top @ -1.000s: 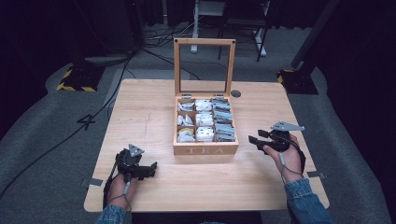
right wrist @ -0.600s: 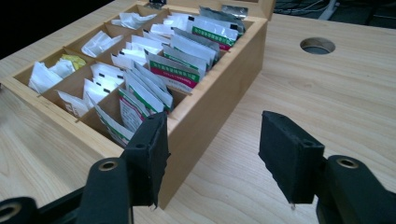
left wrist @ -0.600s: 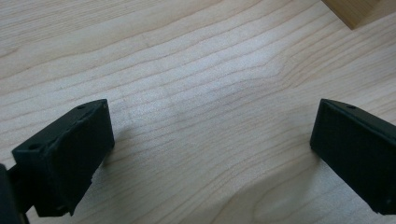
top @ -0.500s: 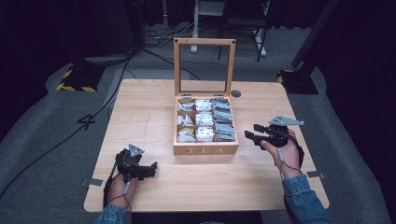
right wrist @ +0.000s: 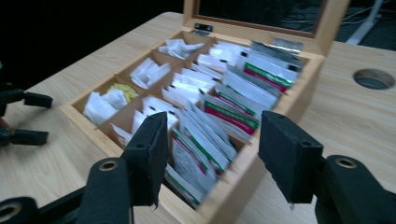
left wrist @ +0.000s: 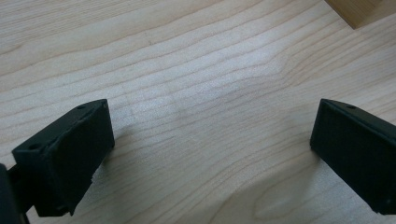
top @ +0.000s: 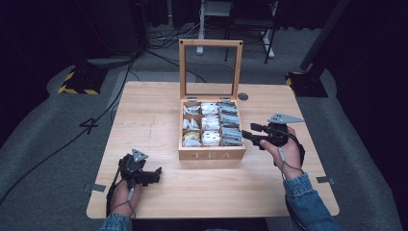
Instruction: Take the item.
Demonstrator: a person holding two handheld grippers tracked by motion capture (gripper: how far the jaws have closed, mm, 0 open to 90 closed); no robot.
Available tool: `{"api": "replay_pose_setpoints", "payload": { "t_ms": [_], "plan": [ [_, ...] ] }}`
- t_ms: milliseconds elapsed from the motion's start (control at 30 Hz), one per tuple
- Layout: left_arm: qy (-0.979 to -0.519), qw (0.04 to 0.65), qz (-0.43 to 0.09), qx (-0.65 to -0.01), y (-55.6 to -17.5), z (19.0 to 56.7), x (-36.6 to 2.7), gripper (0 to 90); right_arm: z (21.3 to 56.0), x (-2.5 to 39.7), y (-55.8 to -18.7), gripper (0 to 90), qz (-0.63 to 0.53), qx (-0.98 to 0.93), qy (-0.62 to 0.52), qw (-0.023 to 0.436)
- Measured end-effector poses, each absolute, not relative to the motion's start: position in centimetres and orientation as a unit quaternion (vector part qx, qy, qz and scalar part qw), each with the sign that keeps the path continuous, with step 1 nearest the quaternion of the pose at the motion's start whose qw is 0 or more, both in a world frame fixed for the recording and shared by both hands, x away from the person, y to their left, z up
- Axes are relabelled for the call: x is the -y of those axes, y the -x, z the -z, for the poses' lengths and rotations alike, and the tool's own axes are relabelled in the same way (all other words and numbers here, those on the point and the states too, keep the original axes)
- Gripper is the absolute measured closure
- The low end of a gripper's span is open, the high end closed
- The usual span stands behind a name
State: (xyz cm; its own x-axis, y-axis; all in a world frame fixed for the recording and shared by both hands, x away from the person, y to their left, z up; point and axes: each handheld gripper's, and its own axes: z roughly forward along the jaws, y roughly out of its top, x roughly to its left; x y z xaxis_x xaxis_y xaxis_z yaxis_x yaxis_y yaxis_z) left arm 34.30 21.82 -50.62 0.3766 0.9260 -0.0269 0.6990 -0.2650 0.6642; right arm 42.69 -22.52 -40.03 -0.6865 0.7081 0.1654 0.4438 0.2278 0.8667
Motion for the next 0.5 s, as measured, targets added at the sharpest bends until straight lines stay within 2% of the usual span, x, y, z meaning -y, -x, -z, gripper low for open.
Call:
{"api": "replay_pose_setpoints", "payload": {
  "t_ms": [500],
  "plan": [
    [-0.772, 0.301, -0.188, -0.526, -34.3, 50.6, -21.8, 0.0, 39.6, 16.9, -42.9, 46.6, -0.497, -0.800, -0.323, 0.094]
  ]
}}
